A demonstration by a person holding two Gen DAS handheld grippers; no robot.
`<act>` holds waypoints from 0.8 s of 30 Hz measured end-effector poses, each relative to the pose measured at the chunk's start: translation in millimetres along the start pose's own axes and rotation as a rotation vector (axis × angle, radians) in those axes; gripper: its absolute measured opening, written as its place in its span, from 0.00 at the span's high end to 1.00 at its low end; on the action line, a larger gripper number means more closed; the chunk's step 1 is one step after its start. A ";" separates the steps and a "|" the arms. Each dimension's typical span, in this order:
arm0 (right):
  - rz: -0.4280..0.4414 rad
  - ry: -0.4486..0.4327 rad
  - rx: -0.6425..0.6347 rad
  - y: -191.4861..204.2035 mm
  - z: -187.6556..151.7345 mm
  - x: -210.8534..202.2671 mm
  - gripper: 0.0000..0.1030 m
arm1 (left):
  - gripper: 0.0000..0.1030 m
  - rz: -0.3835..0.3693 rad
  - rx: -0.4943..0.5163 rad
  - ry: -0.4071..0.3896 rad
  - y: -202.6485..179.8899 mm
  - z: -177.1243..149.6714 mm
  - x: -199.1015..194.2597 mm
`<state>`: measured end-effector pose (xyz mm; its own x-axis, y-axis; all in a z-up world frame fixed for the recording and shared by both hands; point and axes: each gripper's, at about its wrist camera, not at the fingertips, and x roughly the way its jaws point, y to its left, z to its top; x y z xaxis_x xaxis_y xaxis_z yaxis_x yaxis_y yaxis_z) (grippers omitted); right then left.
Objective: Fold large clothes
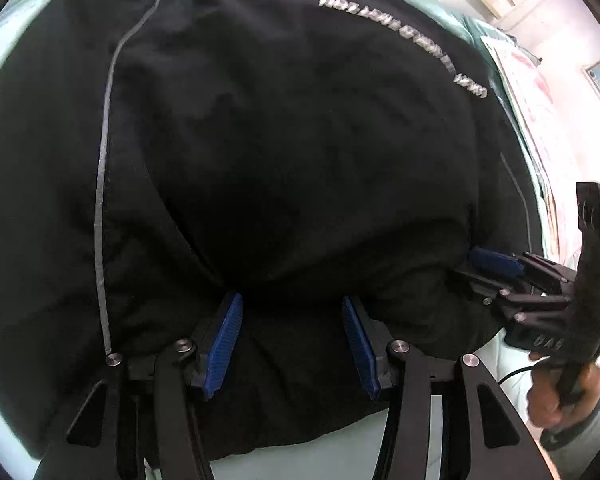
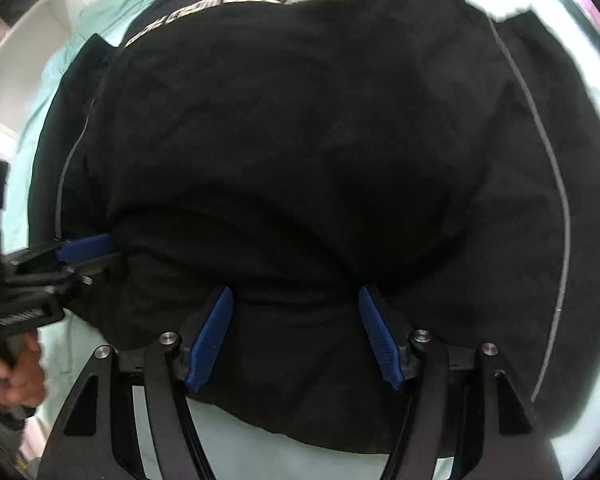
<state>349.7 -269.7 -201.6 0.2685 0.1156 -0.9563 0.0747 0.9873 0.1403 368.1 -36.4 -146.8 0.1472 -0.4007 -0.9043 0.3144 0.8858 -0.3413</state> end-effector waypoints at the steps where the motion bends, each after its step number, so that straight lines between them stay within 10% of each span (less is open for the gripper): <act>1: -0.008 -0.023 -0.002 1.2 -3.3 -3.6 0.34 | 0.48 0.001 0.017 -0.001 -0.3 -0.6 -0.9; 6: 0.009 -0.120 0.041 -4.0 -31.4 -11.8 0.31 | 0.48 -0.021 0.018 -0.024 4.2 -6.8 -3.4; 10: 0.092 -0.124 0.092 -0.9 -48.1 -22.8 0.10 | 0.48 -0.014 0.004 -0.039 7.9 -11.4 -14.1; 24: 0.053 -0.169 0.230 -56.4 -41.4 -97.4 0.10 | 0.47 0.097 -0.062 -0.189 66.5 6.2 -128.6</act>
<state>279.5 -332.0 -127.0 0.4329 0.1275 -0.8924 0.2669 0.9274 0.2619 375.9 72.5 -51.6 0.3486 -0.3448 -0.8716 0.2333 0.9325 -0.2756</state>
